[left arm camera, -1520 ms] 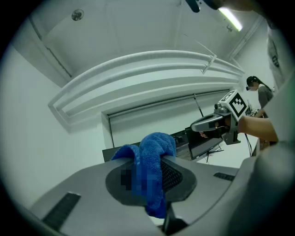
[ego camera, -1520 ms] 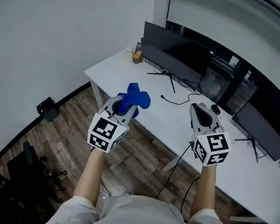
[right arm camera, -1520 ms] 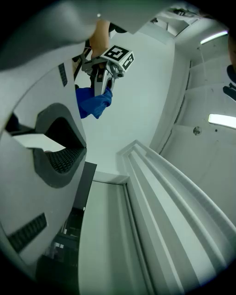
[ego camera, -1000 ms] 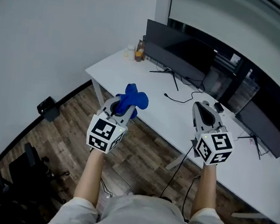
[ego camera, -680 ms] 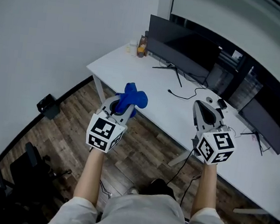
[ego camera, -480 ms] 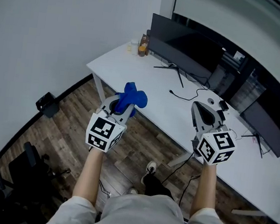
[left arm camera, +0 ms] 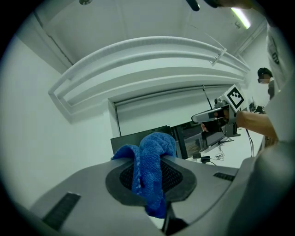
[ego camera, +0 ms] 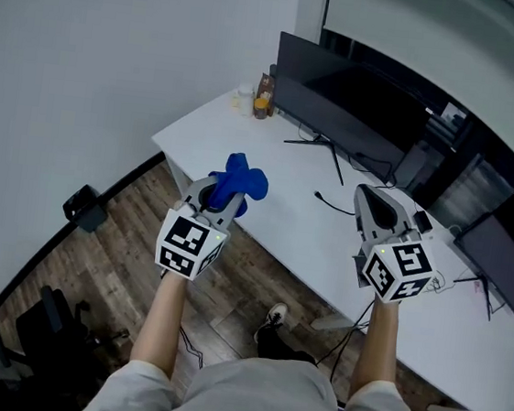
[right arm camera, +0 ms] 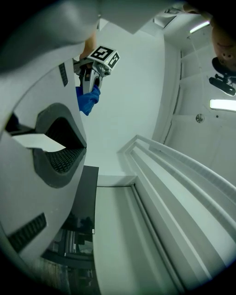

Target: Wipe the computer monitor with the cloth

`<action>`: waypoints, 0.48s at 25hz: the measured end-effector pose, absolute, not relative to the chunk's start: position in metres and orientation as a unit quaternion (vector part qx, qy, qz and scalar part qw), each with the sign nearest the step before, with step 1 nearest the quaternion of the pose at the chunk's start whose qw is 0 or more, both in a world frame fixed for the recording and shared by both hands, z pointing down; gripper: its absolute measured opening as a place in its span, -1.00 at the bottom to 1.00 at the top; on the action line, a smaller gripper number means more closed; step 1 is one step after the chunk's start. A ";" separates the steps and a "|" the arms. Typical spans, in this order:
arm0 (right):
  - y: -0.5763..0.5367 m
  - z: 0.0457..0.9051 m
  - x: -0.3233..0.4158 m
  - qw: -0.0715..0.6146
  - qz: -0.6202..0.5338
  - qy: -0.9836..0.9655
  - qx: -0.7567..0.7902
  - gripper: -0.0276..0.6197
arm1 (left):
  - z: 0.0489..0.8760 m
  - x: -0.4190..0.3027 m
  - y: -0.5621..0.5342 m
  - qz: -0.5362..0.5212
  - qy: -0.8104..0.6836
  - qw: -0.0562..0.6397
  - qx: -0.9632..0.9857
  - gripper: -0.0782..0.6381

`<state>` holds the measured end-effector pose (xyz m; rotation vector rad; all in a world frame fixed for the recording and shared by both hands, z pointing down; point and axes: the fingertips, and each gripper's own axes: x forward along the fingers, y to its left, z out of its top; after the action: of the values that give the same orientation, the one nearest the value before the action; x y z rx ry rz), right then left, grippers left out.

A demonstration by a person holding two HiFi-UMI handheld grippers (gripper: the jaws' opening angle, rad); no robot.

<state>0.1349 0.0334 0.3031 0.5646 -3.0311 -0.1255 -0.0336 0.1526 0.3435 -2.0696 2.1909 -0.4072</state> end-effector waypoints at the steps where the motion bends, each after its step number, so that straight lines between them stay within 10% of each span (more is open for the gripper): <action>1: 0.017 0.303 0.126 0.025 -0.040 -0.982 0.184 -0.88 | 0.343 -0.044 0.137 -0.132 0.721 0.050 -0.678 -0.62; 12: -0.129 0.285 0.052 0.020 -0.050 -0.985 0.164 -0.88 | 0.323 -0.124 -0.010 -0.105 0.738 0.034 -0.666 -0.62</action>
<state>0.0525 -0.1287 0.2848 0.5088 -3.0558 -0.1557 -0.1243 -0.0098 0.3235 -2.0476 2.2688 -0.3225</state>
